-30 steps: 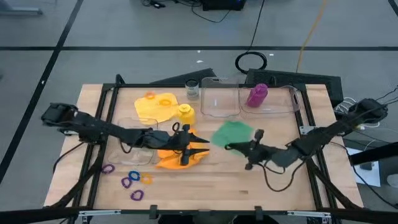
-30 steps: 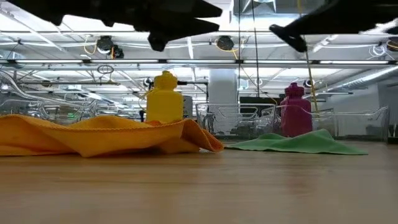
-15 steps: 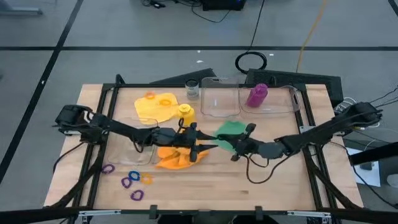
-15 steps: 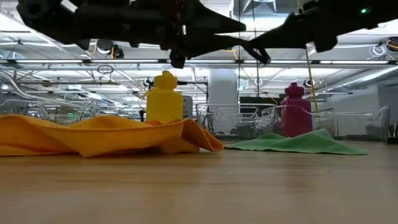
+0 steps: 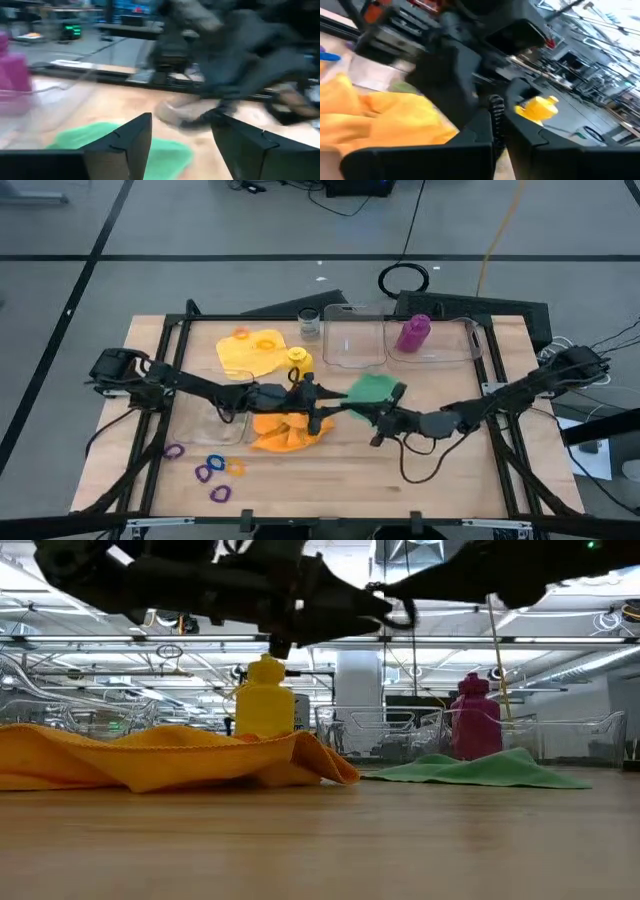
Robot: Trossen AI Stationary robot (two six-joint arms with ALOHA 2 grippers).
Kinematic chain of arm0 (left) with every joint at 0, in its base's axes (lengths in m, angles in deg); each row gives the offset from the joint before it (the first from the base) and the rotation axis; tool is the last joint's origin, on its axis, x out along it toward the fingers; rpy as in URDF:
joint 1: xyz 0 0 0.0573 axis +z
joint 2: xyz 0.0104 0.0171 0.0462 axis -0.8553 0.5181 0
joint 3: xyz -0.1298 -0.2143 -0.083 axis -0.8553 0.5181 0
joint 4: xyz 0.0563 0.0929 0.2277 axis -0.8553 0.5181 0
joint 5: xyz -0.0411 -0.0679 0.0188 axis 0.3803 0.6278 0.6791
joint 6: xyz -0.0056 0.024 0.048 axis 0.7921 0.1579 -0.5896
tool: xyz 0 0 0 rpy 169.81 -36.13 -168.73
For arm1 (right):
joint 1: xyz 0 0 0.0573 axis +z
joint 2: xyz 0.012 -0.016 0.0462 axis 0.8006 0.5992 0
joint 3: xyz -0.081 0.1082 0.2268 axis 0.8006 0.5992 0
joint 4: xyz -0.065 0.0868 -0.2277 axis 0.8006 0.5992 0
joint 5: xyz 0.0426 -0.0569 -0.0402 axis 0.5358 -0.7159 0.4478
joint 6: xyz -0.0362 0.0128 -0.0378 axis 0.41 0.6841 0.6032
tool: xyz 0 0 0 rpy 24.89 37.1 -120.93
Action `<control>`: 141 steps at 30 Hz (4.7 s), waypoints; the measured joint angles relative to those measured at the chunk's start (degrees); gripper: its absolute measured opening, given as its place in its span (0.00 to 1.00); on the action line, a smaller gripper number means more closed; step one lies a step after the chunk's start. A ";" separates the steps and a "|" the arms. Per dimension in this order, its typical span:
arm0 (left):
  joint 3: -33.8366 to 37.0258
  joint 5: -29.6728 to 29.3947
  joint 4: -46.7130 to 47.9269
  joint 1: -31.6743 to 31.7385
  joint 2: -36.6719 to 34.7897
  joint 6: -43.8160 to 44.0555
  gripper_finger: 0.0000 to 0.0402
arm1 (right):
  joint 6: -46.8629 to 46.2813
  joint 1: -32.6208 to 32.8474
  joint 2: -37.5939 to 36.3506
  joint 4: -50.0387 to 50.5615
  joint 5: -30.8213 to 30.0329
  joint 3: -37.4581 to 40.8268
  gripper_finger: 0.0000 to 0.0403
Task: Pick & Place Sports Items
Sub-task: Put the black spring keychain into the bottom transparent bin
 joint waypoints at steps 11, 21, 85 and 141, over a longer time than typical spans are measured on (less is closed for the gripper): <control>0.00 -2.30 1.56 -0.15 0.00 -0.42 0.44 | 0.47 0.22 0.00 -0.35 -1.13 0.04 0.00; 0.00 -2.08 1.48 -0.15 0.00 -0.49 0.44 | 0.05 0.26 -0.02 -0.81 -1.11 0.04 0.00; 0.04 -0.81 16.51 -1.45 -9.03 -8.00 0.02 | 2.43 5.49 -5.96 0.33 -1.49 0.11 0.60; 0.02 7.67 113.75 -5.30 -20.54 42.84 0.02 | -4.67 3.48 -6.67 7.87 -1.11 0.09 0.60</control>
